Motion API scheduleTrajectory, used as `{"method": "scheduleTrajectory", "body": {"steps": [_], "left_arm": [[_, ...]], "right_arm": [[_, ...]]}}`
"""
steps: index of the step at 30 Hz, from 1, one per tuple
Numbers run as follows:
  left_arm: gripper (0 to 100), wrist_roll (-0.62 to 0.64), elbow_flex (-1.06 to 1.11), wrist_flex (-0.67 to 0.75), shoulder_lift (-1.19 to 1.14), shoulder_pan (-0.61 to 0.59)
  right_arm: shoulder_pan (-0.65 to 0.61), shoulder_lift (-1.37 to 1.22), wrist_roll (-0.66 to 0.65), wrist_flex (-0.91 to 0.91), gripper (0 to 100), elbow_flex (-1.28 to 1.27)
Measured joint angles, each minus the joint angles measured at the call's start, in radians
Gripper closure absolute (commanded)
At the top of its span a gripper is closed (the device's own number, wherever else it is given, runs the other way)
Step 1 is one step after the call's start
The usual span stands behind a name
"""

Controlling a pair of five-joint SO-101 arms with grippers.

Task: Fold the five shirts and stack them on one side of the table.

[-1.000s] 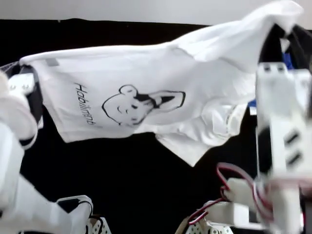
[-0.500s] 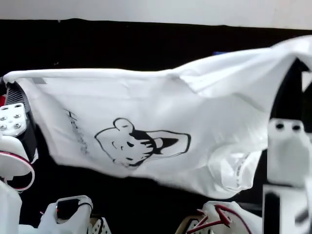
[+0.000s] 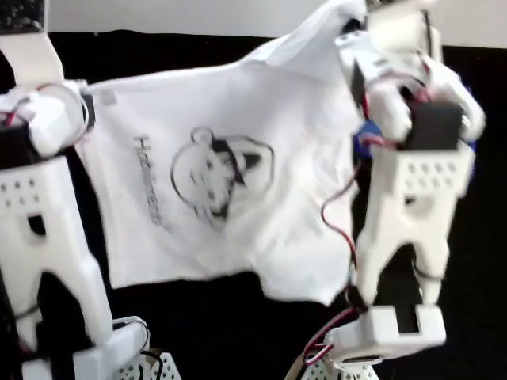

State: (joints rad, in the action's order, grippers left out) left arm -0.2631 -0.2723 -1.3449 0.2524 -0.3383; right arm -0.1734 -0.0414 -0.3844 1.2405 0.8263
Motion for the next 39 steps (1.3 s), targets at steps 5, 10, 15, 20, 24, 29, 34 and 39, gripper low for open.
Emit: {"method": "scheduleTrajectory", "body": {"steps": [5,10,15,20,24,29,34,39], "left_arm": [[99,0.0,-0.255,-0.02,-0.252,0.0],[99,0.0,-0.47,-0.078,-0.497,0.0],[99,0.0,-0.548,-0.127,-0.669,0.002],[99,0.0,-0.551,-0.187,-0.779,0.005],[99,-0.052,-0.551,-0.276,-0.801,0.005],[99,-0.152,-0.552,-0.396,-0.801,0.003],[99,-0.227,-0.491,-0.413,-0.801,-0.026],[99,-0.325,-0.339,-0.413,-0.741,-0.054]], "right_arm": [[-0.005,-0.114,0.002,-0.089,99.3,0.0],[-0.005,-0.21,0.002,-0.091,99.3,0.0],[-0.006,-0.327,0.002,-0.003,99.3,0.0],[-0.006,-0.423,0.002,0.14,99.3,0.0],[-0.006,-0.437,0.002,0.295,99.3,0.0],[-0.006,-0.437,0.002,0.489,99.3,0.0],[-0.005,-0.437,0.002,0.512,99.3,0.0],[-0.005,-0.279,0.014,0.512,99.3,-0.18]]}}
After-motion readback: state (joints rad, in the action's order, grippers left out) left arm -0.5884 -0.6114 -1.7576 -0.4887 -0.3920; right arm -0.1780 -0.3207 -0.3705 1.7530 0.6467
